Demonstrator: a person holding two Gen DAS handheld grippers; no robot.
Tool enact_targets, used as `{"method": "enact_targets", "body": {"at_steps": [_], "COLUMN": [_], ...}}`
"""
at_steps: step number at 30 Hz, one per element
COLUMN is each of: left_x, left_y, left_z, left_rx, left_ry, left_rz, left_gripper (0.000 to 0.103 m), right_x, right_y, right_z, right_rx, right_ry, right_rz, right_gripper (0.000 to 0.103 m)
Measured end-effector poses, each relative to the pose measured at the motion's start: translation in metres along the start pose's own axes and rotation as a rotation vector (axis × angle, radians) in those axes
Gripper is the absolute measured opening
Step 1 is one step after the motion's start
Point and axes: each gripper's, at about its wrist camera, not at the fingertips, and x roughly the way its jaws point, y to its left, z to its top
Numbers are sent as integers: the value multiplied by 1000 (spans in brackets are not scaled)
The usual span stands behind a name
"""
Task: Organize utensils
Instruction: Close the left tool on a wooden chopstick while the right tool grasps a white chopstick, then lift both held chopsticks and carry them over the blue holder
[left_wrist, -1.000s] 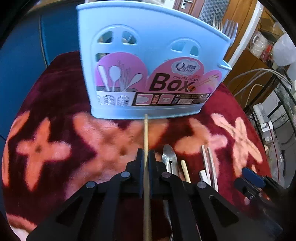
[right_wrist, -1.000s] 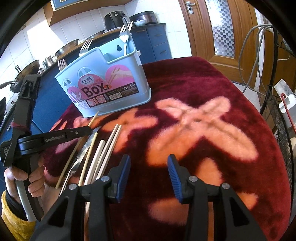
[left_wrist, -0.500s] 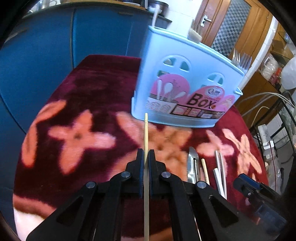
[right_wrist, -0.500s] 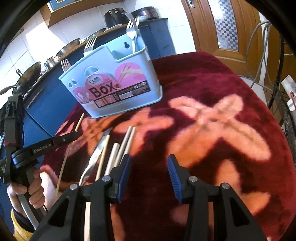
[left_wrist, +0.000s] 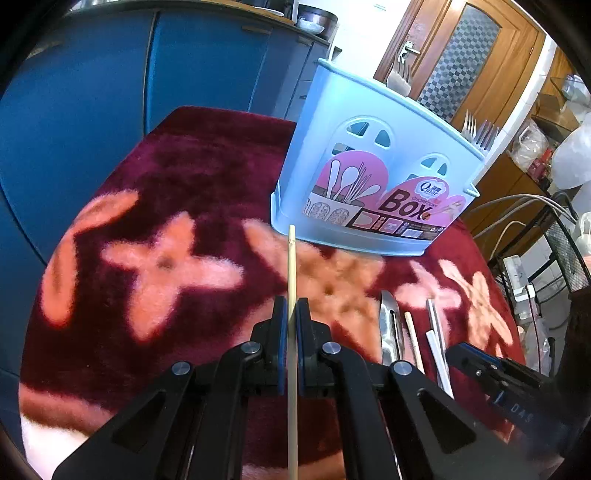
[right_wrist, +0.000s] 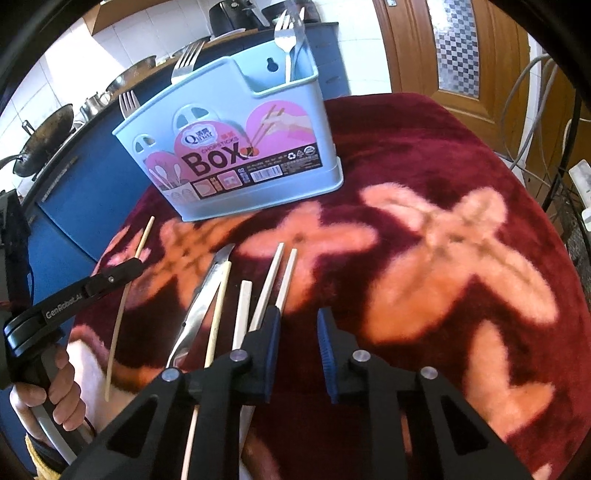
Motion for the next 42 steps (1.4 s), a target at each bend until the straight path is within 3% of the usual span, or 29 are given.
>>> {"method": "enact_targets", "body": {"at_steps": [8, 15, 20, 26, 33, 42], "left_x": [14, 22, 30, 23, -10, -60], "left_y": [-4, -8, -13, -8, -20, -47], "left_z": [-3, 0, 8, 14, 21, 37], "left_rx": [35, 65, 88, 12, 10, 45], "left_ry": [62, 94, 133, 136, 27, -174], "left_rz": [29, 54, 61, -26, -82, -115], "left_gripper": [2, 2, 2, 2, 2, 2], "right_x": [4, 19, 23, 10, -22, -76], "right_y": [9, 12, 6, -4, -4, 4], "right_z": [4, 17, 24, 27, 27, 38], "right_rx": [-26, -72, -80, -55, -72, -96], "right_ry": [45, 84, 85, 16, -114, -370], "right_rz": [8, -5, 37, 102, 142, 135], "right_gripper": [23, 13, 11, 6, 6, 6]}}
